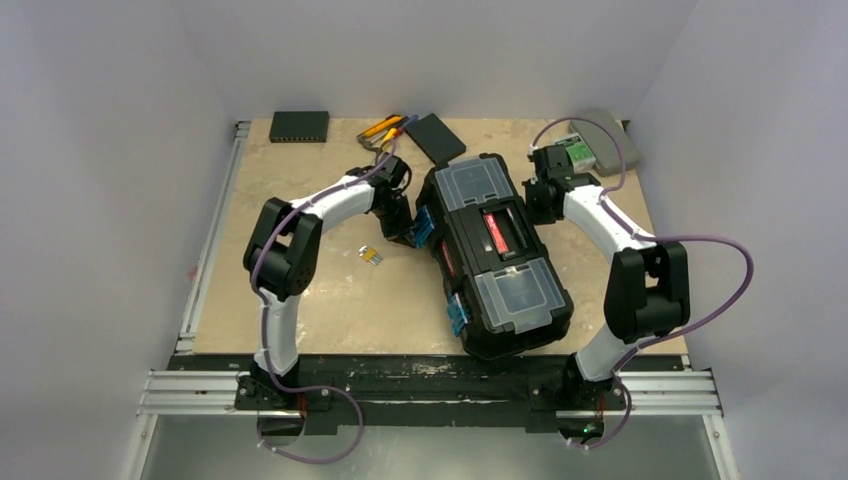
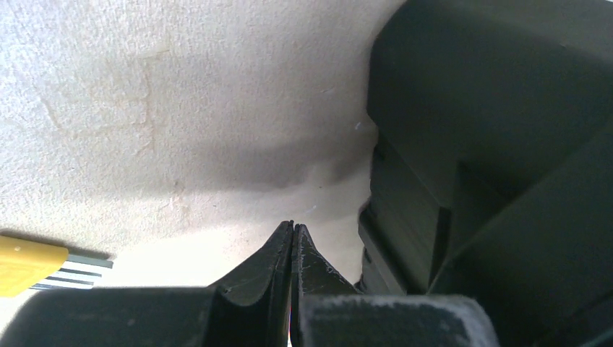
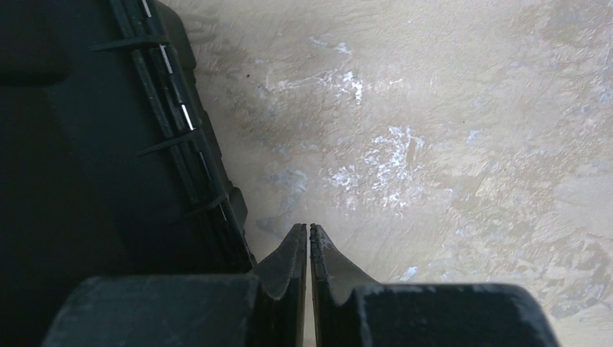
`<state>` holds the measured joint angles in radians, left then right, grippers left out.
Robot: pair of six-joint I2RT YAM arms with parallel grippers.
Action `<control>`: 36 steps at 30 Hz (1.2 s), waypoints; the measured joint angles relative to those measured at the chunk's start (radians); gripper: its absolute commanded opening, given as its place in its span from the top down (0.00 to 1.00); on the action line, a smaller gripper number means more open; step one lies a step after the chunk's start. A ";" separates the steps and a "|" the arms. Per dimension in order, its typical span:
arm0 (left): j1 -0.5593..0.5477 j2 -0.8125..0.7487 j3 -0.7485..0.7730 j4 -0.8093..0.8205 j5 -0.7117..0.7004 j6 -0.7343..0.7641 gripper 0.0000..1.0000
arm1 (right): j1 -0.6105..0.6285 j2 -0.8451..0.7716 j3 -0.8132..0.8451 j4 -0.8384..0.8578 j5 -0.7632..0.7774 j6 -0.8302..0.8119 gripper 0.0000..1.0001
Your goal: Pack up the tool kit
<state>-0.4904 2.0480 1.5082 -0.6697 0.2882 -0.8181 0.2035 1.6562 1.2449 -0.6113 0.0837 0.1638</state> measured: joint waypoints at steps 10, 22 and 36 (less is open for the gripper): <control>-0.003 0.048 0.065 -0.082 -0.039 0.006 1.00 | 0.032 -0.025 -0.023 0.000 -0.005 -0.010 0.98; -0.004 0.063 0.066 -0.073 -0.031 0.007 1.00 | 0.038 -0.026 -0.023 0.003 -0.019 -0.018 1.00; 0.012 0.100 0.068 0.064 0.077 0.008 1.00 | 0.035 -0.025 -0.061 0.046 -0.072 -0.015 1.00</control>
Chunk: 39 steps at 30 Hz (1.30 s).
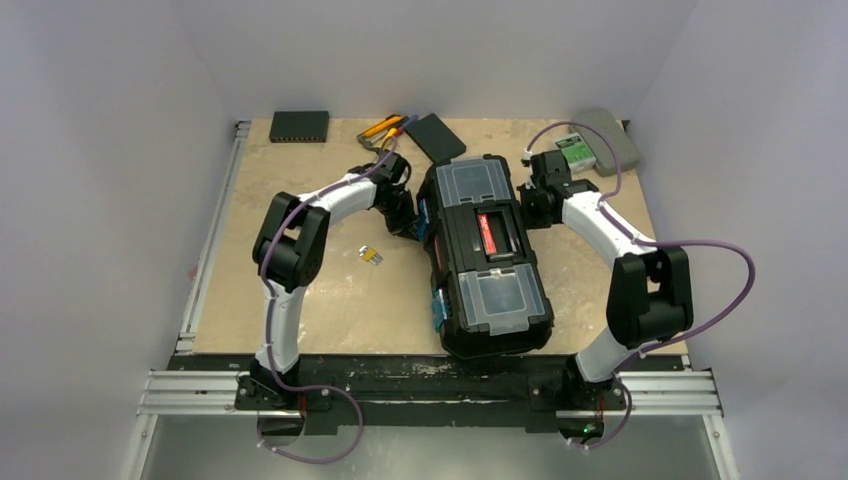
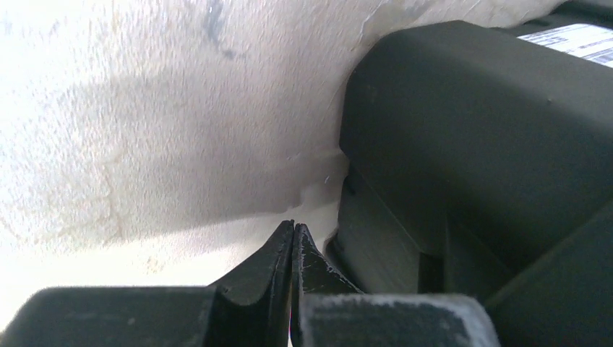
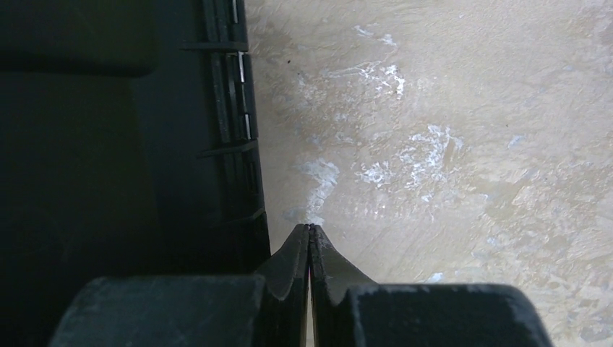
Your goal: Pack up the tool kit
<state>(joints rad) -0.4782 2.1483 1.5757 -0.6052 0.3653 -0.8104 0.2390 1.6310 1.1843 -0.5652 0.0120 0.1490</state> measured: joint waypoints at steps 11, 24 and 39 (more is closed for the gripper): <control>0.005 -0.083 -0.124 0.185 -0.063 -0.005 1.00 | -0.026 -0.098 -0.061 0.081 -0.012 0.071 0.81; 0.066 -0.796 -0.397 0.199 -0.236 0.099 0.00 | -0.031 -0.612 -0.243 0.226 0.032 0.235 0.04; 0.065 -1.536 -1.298 0.597 -0.713 0.465 0.00 | -0.031 -1.044 -1.070 1.009 0.248 -0.127 0.02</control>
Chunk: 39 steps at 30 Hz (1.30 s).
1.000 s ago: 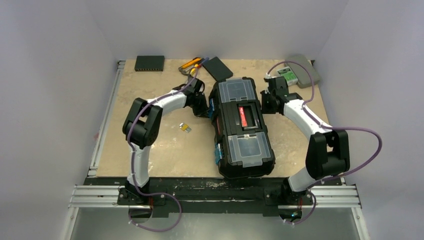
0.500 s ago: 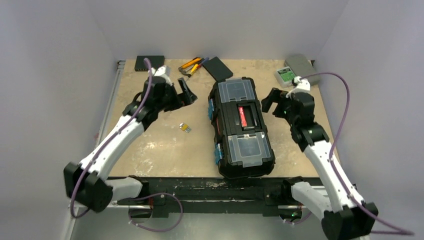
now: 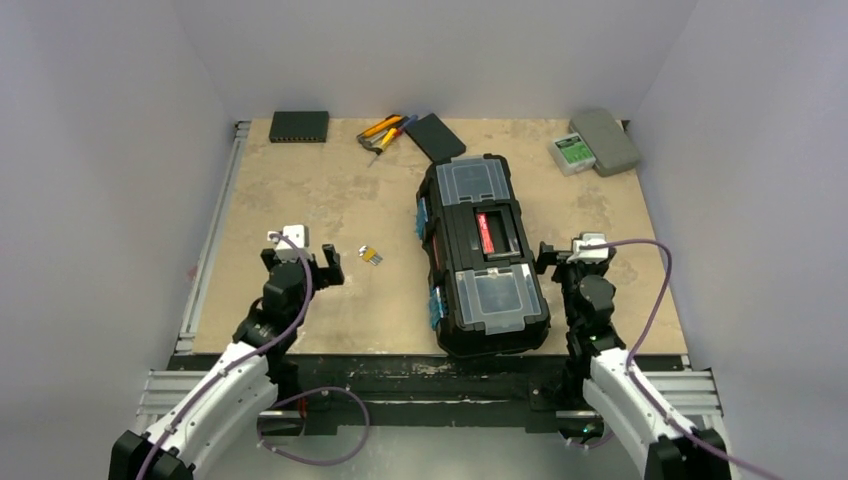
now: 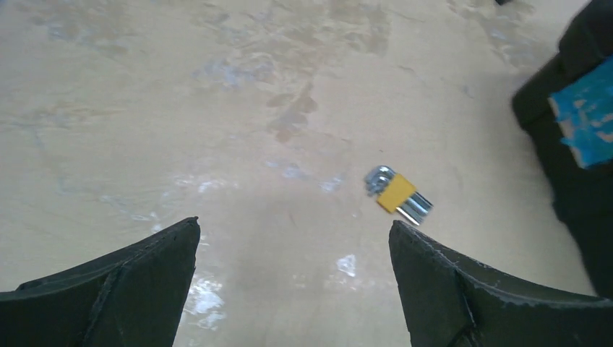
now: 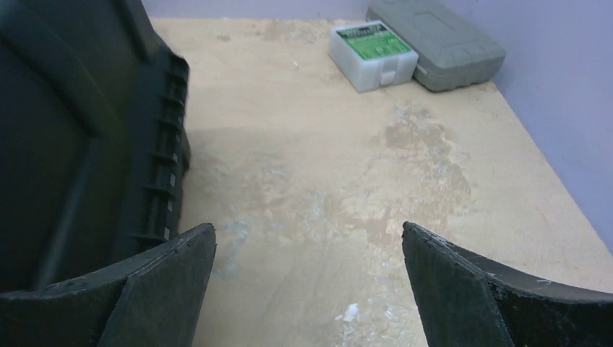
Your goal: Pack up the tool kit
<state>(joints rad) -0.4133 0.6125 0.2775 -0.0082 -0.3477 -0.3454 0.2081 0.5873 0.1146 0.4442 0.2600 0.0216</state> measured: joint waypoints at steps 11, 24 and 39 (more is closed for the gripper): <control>0.030 0.256 -0.201 0.692 -0.211 0.359 0.01 | -0.006 0.647 -0.056 0.677 0.126 -0.021 0.02; 0.272 0.747 -0.143 1.161 -0.024 0.406 0.03 | -0.059 0.935 0.092 0.853 0.081 -0.003 0.09; 0.327 0.758 0.001 0.955 0.025 0.321 0.00 | -0.065 0.933 0.130 0.778 0.034 -0.013 0.01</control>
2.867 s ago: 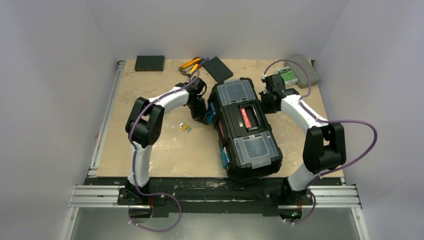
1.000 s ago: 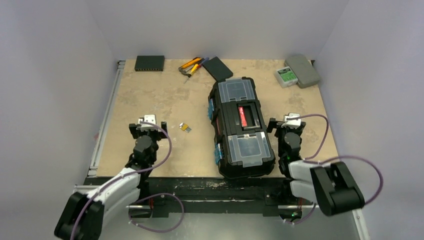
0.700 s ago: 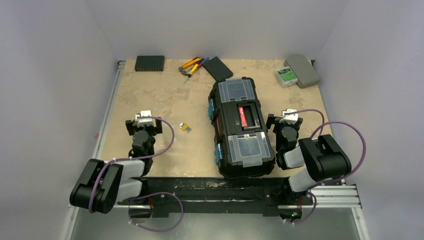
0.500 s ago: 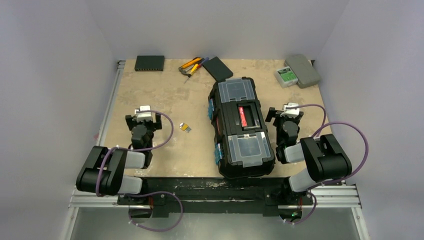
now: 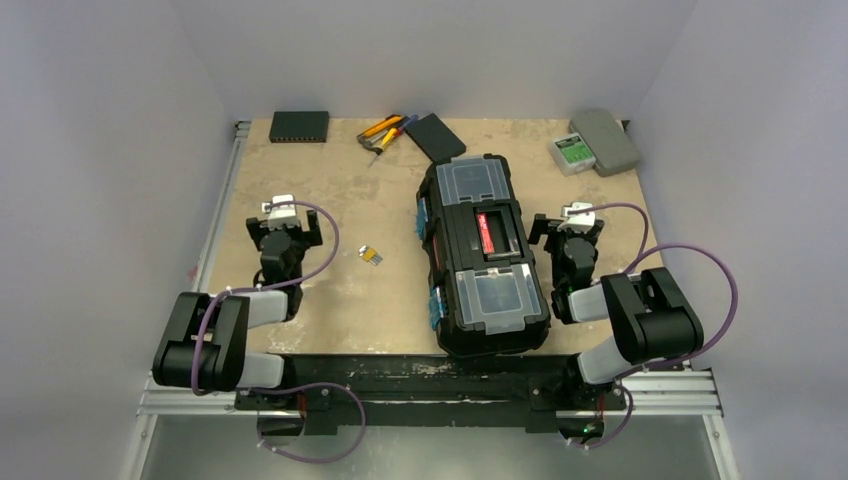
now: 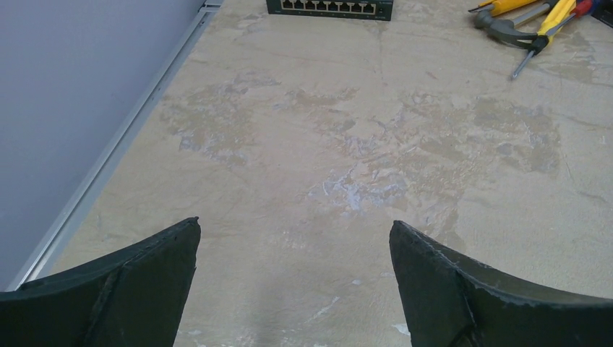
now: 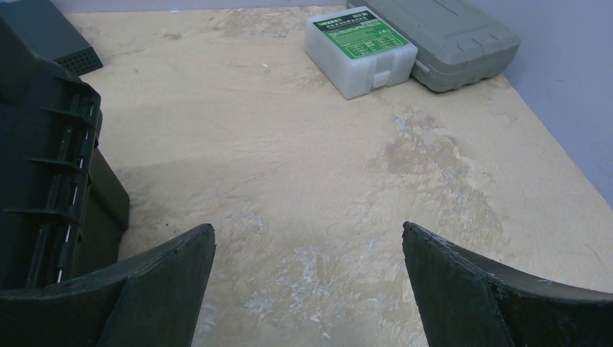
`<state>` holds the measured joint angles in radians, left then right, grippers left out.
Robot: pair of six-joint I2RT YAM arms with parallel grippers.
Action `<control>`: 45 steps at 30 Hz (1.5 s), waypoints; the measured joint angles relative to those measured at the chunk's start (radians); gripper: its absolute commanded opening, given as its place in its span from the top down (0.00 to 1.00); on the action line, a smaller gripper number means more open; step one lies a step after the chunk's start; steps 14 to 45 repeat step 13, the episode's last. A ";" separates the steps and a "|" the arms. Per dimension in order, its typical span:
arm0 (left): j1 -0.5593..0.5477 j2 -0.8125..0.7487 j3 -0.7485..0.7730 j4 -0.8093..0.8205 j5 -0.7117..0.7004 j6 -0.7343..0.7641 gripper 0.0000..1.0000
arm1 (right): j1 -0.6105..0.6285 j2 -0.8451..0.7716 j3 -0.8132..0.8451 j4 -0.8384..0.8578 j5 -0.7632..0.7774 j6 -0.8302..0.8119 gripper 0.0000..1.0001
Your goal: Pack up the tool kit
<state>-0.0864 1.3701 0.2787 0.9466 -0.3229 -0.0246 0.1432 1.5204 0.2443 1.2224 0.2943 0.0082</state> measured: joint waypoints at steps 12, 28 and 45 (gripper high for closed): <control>0.000 0.000 0.000 -0.004 -0.006 -0.010 0.00 | 0.000 0.000 0.001 -0.031 0.002 0.007 0.01; 0.000 0.000 0.000 -0.008 -0.006 -0.010 0.00 | 0.000 0.000 0.001 -0.032 0.002 0.007 0.01; 0.000 0.000 0.000 -0.008 -0.006 -0.010 0.00 | 0.000 0.000 0.001 -0.032 0.002 0.007 0.01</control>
